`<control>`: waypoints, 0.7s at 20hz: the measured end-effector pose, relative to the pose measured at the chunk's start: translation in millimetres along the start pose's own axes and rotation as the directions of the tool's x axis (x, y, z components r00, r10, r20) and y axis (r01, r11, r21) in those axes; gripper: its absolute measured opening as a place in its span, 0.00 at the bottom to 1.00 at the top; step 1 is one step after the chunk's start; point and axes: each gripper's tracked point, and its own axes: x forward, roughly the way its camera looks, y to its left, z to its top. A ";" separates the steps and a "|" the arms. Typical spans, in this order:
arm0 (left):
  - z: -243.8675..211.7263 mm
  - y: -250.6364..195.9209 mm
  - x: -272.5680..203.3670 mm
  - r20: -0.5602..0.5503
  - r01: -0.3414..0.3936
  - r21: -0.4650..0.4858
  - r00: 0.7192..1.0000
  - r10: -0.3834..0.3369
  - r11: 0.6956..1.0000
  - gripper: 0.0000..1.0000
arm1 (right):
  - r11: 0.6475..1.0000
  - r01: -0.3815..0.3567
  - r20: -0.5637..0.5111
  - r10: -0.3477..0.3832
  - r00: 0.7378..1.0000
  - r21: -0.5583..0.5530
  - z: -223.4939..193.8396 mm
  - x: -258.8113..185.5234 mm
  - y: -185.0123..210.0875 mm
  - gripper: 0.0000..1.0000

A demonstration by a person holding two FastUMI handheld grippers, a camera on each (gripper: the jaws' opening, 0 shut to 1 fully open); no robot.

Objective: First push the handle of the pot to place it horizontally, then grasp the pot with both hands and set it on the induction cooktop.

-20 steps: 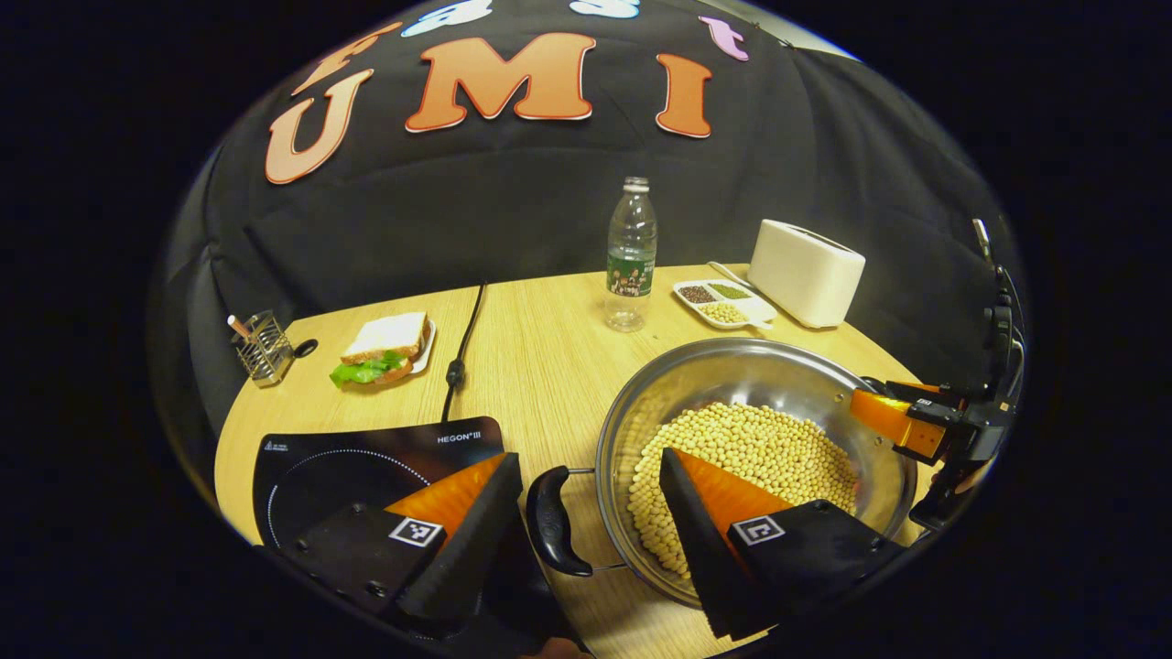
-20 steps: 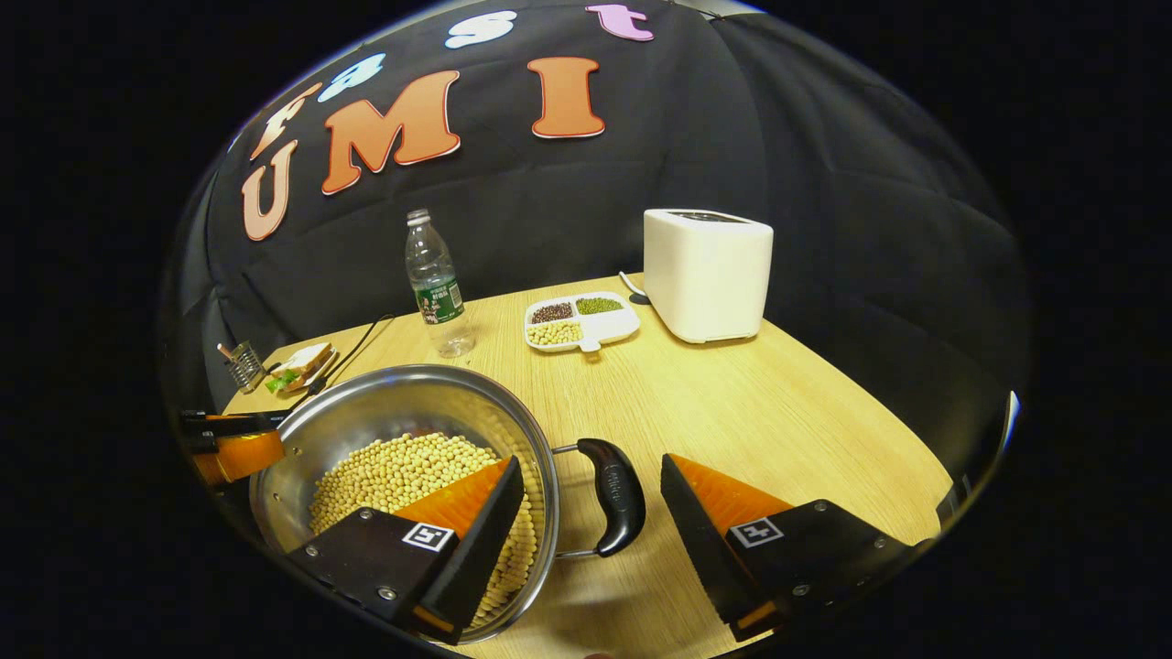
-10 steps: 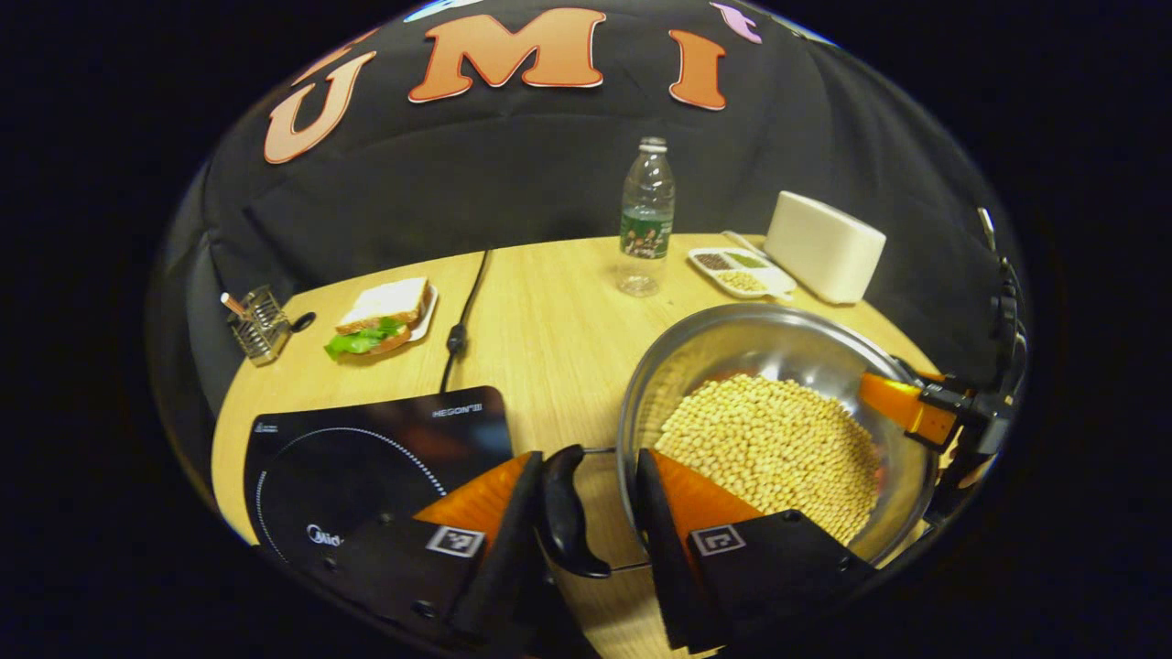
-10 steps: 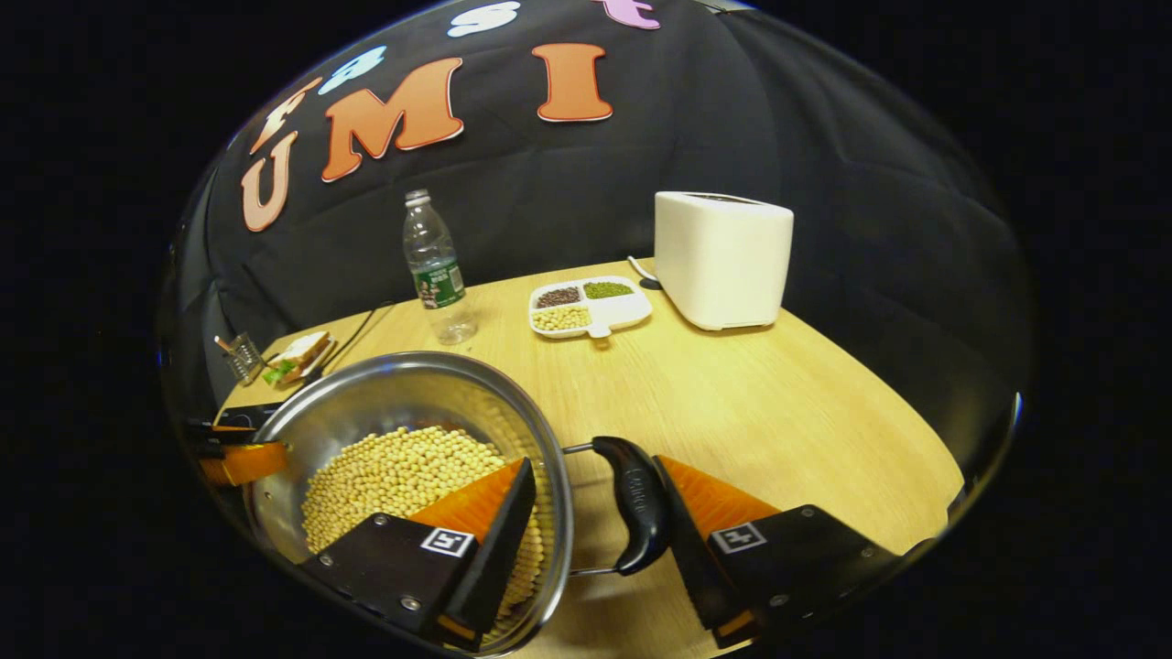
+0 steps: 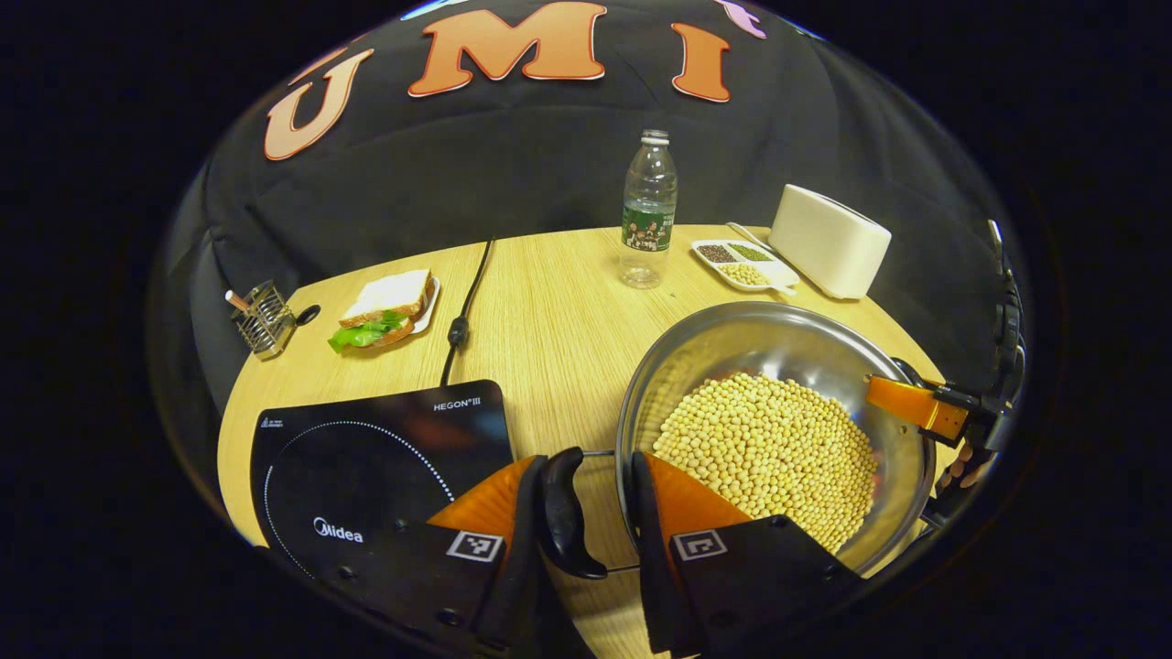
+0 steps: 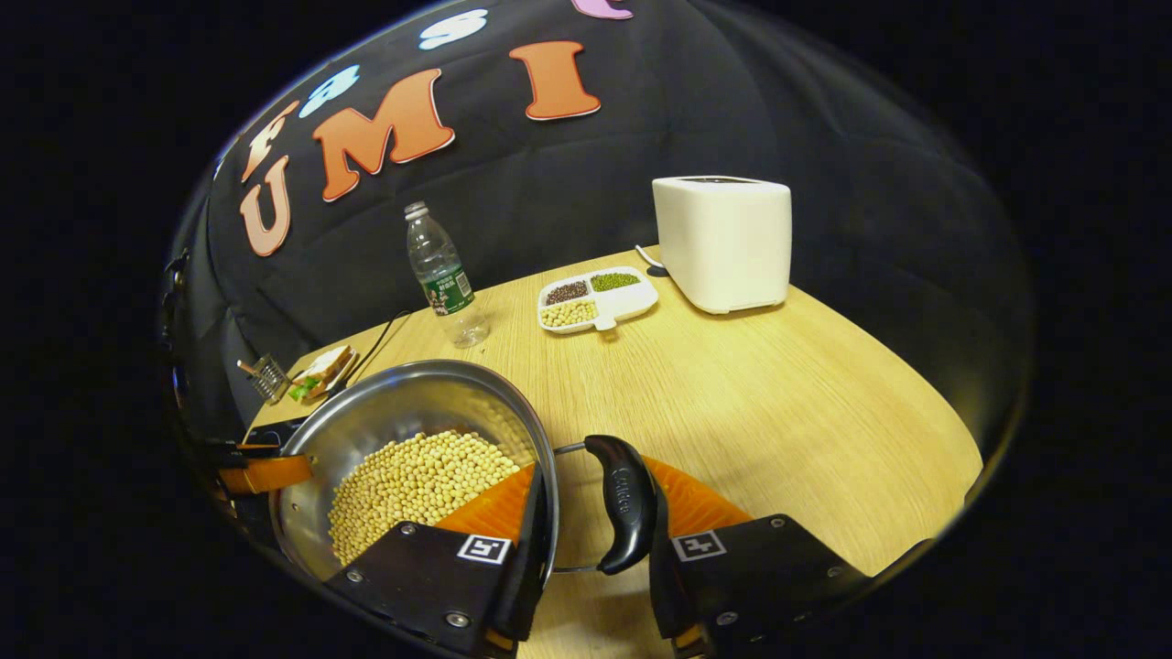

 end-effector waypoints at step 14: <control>19.5 47.2 -54.1 0.034 -0.057 -0.035 0.998 0.058 0.998 0.53 | 0.992 -0.114 0.024 0.112 0.993 0.060 17.9 -21.1 63.6 0.46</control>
